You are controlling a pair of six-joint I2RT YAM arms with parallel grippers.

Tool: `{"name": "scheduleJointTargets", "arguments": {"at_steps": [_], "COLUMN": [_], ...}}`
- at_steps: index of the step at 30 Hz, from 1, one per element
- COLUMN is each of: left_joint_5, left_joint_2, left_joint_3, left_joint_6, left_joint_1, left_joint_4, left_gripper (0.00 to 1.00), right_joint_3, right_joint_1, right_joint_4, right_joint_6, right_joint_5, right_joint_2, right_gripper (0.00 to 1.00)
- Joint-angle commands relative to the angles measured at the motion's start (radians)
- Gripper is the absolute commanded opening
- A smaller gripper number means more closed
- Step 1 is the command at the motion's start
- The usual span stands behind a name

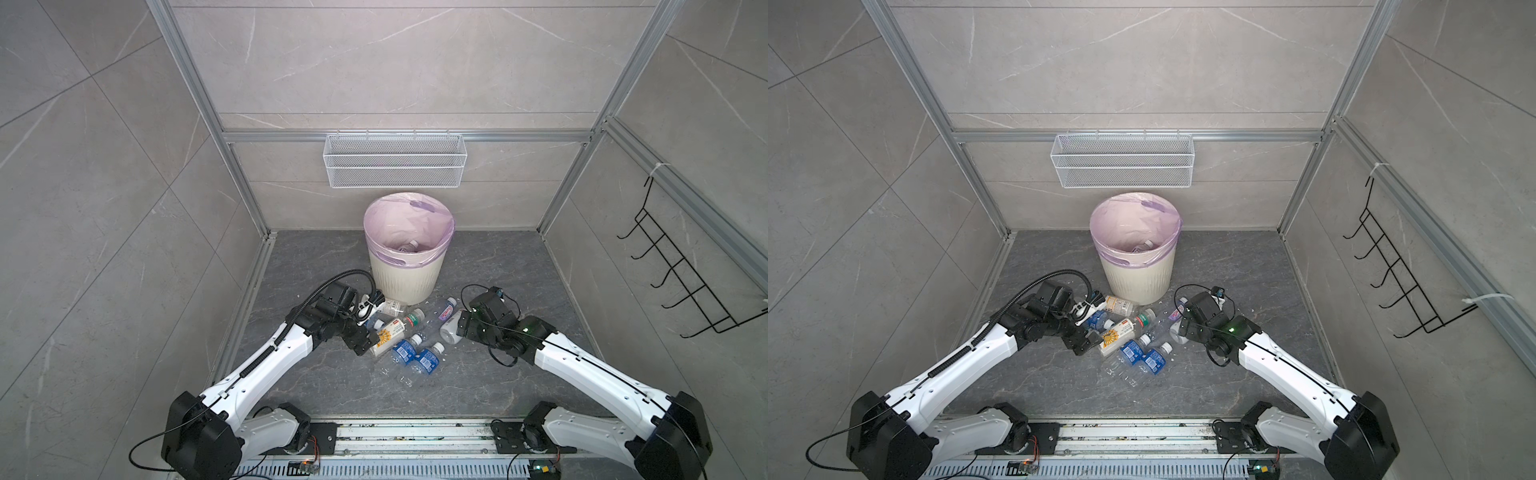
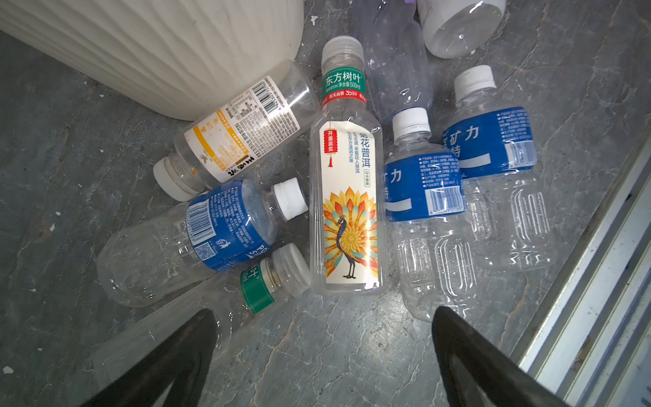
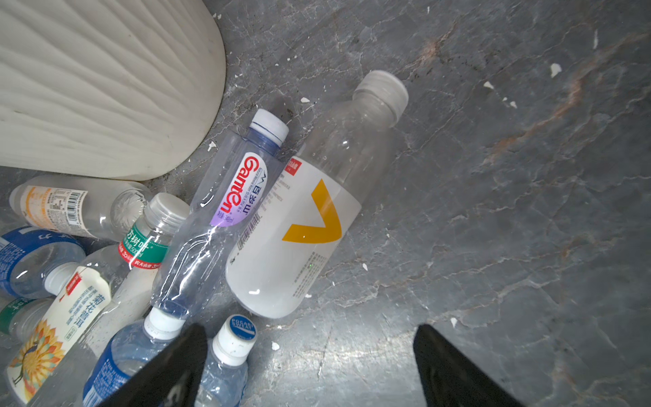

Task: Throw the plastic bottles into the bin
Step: 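Lower the right gripper toward the bottles while the left gripper approaches them, then close the right gripper on the white-labelled bottle with yellow mark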

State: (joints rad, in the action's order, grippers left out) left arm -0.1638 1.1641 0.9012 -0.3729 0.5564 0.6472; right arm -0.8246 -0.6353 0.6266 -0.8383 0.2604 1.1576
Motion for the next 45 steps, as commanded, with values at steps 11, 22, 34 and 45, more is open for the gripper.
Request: {"name": "scheduleJointTargets", "arguments": {"at_steps": [11, 22, 34, 45], "left_joint_5": [-0.048, -0.16, -0.192, -0.189], "left_joint_2": [-0.053, -0.091, -0.099, -0.095], "left_joint_3": [-0.075, -0.141, -0.164, -0.171], "left_joint_6": [0.008, 0.059, 0.074, 0.085], "left_joint_1": [-0.171, -0.391, -0.46, -0.49], "left_joint_4": [-0.088, -0.151, -0.166, -0.175], "left_gripper": [0.99, 1.0, 0.99, 1.0], "right_joint_3": [0.035, 0.029, 0.069, 0.095], "right_joint_1": [0.079, 0.133, 0.165, 0.169], "right_joint_4": [-0.206, -0.273, -0.314, -0.334], "right_joint_6": [-0.097, -0.091, -0.093, -0.083], "right_joint_5": [-0.101, -0.145, -0.156, -0.154], "right_joint_2": [0.164, 0.274, 0.312, 0.333], "right_gripper": [0.97, 0.96, 0.89, 0.79]}}
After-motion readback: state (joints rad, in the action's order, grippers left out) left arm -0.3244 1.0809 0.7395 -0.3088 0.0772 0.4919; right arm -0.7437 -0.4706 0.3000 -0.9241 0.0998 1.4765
